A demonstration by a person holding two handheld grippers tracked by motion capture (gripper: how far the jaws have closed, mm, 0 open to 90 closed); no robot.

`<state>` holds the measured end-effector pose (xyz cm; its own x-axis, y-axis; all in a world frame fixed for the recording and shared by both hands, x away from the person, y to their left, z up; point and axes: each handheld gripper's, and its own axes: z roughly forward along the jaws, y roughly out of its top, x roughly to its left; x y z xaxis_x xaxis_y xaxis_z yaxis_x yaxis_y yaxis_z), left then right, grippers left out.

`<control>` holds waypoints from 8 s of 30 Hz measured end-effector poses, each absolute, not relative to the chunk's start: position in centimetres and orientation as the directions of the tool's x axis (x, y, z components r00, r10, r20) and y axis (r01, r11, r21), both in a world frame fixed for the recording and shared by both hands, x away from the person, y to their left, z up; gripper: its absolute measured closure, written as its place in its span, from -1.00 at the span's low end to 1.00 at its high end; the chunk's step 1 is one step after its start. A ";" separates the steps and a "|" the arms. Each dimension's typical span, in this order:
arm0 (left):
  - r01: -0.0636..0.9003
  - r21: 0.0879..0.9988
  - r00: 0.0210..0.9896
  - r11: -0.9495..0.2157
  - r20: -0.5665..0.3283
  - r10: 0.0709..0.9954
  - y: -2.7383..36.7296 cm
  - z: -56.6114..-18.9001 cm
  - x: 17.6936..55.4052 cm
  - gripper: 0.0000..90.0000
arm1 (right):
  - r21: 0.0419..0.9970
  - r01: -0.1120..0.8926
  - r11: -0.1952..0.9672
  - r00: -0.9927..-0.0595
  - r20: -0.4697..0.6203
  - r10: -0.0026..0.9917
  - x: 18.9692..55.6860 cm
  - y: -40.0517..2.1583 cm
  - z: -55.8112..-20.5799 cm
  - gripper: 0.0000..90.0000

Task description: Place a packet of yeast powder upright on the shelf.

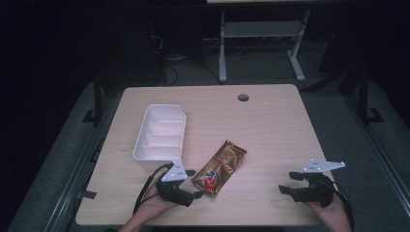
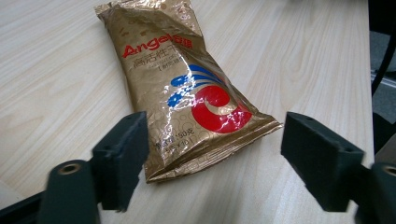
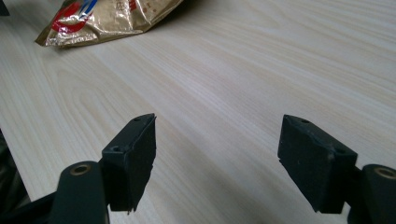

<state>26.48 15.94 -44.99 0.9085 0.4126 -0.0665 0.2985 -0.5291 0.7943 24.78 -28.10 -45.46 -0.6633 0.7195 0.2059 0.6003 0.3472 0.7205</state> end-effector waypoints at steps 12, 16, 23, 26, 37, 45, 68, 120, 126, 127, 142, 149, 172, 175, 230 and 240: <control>0.322 0.784 0.896 -0.531 -0.072 0.437 15.8 -44.6 27.1 -0.15 | 0.724 0.597 0.345 -0.667 0.209 0.715 24.9 -28.0 -45.3 -0.41; 0.347 0.783 0.893 -0.516 -0.108 0.438 15.6 -44.5 27.8 0.09 | 0.729 0.594 0.341 -0.671 0.214 0.710 25.4 -27.8 -45.0 -0.43; 0.344 0.760 0.901 -0.551 -0.103 0.421 14.6 -44.5 28.2 0.43 | 0.740 0.587 0.330 -0.683 0.233 0.692 26.6 -27.0 -43.8 -0.47; 0.339 0.760 0.902 -0.555 -0.093 0.422 14.2 -44.3 28.3 0.55 | 0.740 0.586 0.329 -0.688 0.240 0.685 27.2 -26.6 -43.4 -0.48; 0.345 0.740 0.901 -0.578 -0.088 0.425 12.8 -44.1 29.3 0.92 | 0.743 0.583 0.328 -0.701 0.257 0.665 29.9 -24.6 -42.0 -0.49; 0.355 0.727 0.897 -0.588 -0.089 0.432 12.3 -44.1 30.0 0.99 | 0.744 0.572 0.344 -0.722 0.258 0.643 31.5 -22.9 -40.5 -0.50; 0.365 0.699 0.894 -0.615 -0.078 0.441 11.9 -45.0 30.2 0.99 | 0.642 0.694 0.325 -0.655 0.375 0.656 36.5 -17.9 -43.8 -0.46; 0.456 0.793 0.848 -0.404 -0.250 0.466 11.5 -44.4 31.4 -0.34 | 0.799 0.472 0.372 -0.809 0.226 0.542 34.2 -17.1 -38.1 0.98; 0.459 0.797 0.858 -0.392 -0.283 0.429 10.9 -44.6 31.7 -0.31 | 0.822 0.412 0.393 -0.852 0.195 0.485 33.3 -16.8 -36.5 0.98; 0.459 0.794 0.860 -0.398 -0.284 0.425 10.9 -44.6 31.6 -0.30 | 0.826 0.402 0.396 -0.860 0.192 0.473 33.1 -16.8 -36.3 0.98; 0.433 0.792 0.876 -0.430 -0.259 0.406 11.3 -44.8 31.4 0.57 | 0.841 0.383 0.383 -0.880 0.206 0.428 32.8 -16.5 -36.4 0.93; 0.418 0.796 0.886 -0.437 -0.250 0.391 11.0 -44.8 31.1 0.68 | 0.831 0.397 0.390 -0.874 0.214 0.436 33.1 -16.5 -36.6 0.63; 0.388 0.796 0.894 -0.464 -0.202 0.400 11.0 -44.6 30.7 0.55 | 0.785 0.444 0.432 -0.876 0.278 0.395 33.6 -15.9 -38.2 0.80; 0.384 0.797 0.893 -0.467 -0.192 0.407 11.2 -44.5 30.5 0.51 | 0.786 0.440 0.434 -0.876 0.271 0.399 33.5 -16.1 -38.0 0.82; 0.320 0.779 0.915 -0.539 -0.106 0.389 13.9 -44.1 26.6 -0.55 | 0.784 0.440 0.437 -0.844 0.195 0.500 40.9 -14.4 -32.4 0.83; 0.310 0.785 0.916 -0.536 -0.095 0.391 14.2 -44.1 26.6 -0.56 | 0.790 0.432 0.436 -0.858 0.211 0.468 42.8 -12.1 -31.7 0.83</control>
<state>26.58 14.16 -44.05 0.9156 0.3908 -0.0950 0.3103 -0.5360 0.7851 42.81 -12.11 -31.67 -0.8583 0.4678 0.2108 0.4315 0.4359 0.7898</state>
